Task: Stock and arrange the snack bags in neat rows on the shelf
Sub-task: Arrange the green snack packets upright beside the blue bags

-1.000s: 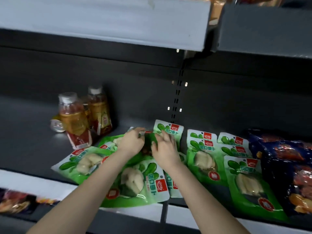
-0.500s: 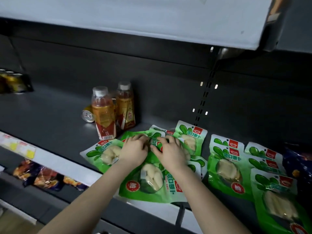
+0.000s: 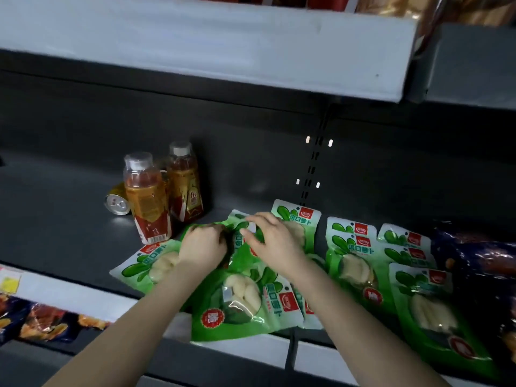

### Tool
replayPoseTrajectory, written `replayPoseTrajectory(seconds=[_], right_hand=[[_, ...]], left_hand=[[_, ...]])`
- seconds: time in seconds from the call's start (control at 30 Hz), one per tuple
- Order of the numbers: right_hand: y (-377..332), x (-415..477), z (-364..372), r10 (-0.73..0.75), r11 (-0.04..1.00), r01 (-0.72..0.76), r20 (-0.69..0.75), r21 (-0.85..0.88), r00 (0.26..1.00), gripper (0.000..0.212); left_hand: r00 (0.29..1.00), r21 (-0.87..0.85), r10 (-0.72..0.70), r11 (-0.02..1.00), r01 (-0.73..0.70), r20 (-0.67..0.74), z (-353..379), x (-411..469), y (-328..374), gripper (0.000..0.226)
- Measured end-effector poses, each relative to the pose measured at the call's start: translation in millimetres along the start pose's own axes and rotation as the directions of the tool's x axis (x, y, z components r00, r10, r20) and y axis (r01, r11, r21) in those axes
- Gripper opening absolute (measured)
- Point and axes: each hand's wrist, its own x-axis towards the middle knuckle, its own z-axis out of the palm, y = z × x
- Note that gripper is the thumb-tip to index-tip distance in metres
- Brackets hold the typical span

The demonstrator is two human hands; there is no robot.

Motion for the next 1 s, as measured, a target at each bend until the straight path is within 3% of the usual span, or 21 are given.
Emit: replayPoseTrajectory(seconds=[0.1,0.17,0.23,0.4,0.6,0.67,0.77,0.83,0.93,1.0], right_hand=[[-11.1,-23.7,-17.0,-0.033,0.997,0.056,0.414,-0.043,0.91,0.074],[-14.1,-38.5,-9.9,-0.005,0.974,0.125,0.534,-0.189,0.846,0.088],[-12.0,-45.8,4.6,-0.002,0.96,0.143,0.507,-0.24,0.862,0.09],[-0.9,-33.7,16.4,0.1,0.957,-0.018,0.271,-0.29,0.958,0.086],[-1.3,-29.3,21.8,0.239,0.941,-0.217,0.059,-0.261,0.969,0.088],[-4.5,-26.5,18.8,0.284,0.945,-0.282,-0.009,-0.163,0.959,0.088],[-6.4,-23.8,1.6,0.439,0.877,-0.418,-0.042,0.236,0.897,0.078],[-4.5,-23.0,-10.4,0.572,0.709,-0.478,-0.026,0.519,0.82,0.062],[-1.9,-23.3,-25.1,0.694,0.402,-0.378,-0.008,0.834,0.72,0.023],[-2.7,-25.7,-30.7,0.718,0.232,-0.27,0.022,0.934,0.696,0.037]], left_hand=[[0.998,-0.061,0.015,0.998,-0.011,0.054,-2.7,0.5,-5.9,0.03],[0.996,-0.095,0.029,0.995,-0.021,0.08,-3.3,-0.6,-8.9,0.033],[0.993,-0.114,0.043,0.993,-0.03,0.108,-5.3,0.4,-10.9,0.035],[0.99,-0.211,0.059,0.977,-0.031,0.125,-16.7,9.7,-8.8,0.033],[0.991,-0.379,0.109,0.922,-0.073,0.074,-13.6,5.6,5.2,0.039],[0.99,-0.425,0.136,0.899,-0.109,0.035,-14.0,5.2,7.6,0.045],[0.994,-0.511,0.106,0.854,-0.098,-0.014,-22.0,11.3,5.9,0.047],[0.998,-0.576,0.063,0.815,-0.061,-0.017,-29.0,15.4,4.0,0.043],[0.999,-0.677,0.013,0.736,0.011,0.03,-36.8,15.6,7.8,0.039],[0.989,-0.787,0.047,0.611,0.082,0.14,-40.2,11.5,15.1,0.04]])
